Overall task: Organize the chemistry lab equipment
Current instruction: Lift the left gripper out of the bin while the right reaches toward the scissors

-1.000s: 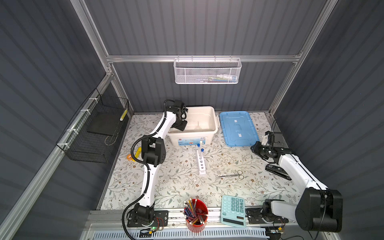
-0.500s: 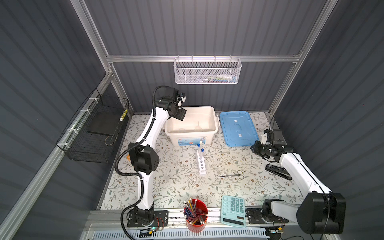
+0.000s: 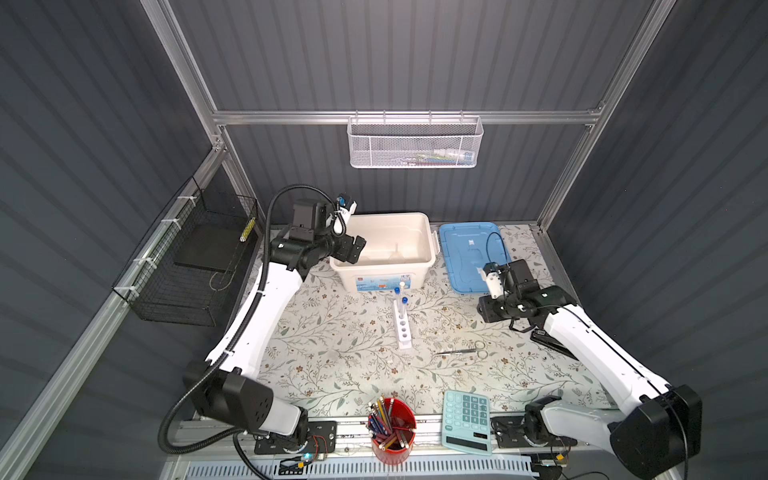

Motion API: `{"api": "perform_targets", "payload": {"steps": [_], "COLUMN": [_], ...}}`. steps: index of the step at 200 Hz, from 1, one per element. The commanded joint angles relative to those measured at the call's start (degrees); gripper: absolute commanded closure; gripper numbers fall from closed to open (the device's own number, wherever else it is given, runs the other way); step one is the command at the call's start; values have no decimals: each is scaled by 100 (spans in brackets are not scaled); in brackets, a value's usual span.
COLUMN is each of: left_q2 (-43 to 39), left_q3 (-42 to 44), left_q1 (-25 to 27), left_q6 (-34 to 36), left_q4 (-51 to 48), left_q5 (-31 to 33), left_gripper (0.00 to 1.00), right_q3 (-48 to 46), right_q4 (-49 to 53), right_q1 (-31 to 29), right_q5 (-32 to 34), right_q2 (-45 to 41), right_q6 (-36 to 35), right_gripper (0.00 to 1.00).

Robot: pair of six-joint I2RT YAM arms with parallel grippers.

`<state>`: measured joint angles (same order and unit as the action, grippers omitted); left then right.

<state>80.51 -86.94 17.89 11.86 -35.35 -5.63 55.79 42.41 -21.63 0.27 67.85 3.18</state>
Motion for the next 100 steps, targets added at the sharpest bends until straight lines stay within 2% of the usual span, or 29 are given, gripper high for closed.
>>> {"api": "perform_targets", "payload": {"steps": [1,28,56,100], "left_q2": [-541,-1000,-1177,-1096], "left_q3": [654,1397,1927,2032], "left_q1": [-48,-118,-163,-189], "left_q6": [19,-32,-265,-386], "left_q4": [963,1324,1713,1826], "left_q5": [67,264,243,108], "left_gripper": [2,1,0,0], "right_q3": [-215,-464,-650,-1029], "right_q4": [304,254,155,-528], "right_q1": [-445,-989,-1521,-1747], "right_q5": [269,-6,31,-334], "right_q2": [-122,-19,402,973], "right_q6": [-912,-1360,-1562,-1480], "right_gripper": [52,52,52,55]}}
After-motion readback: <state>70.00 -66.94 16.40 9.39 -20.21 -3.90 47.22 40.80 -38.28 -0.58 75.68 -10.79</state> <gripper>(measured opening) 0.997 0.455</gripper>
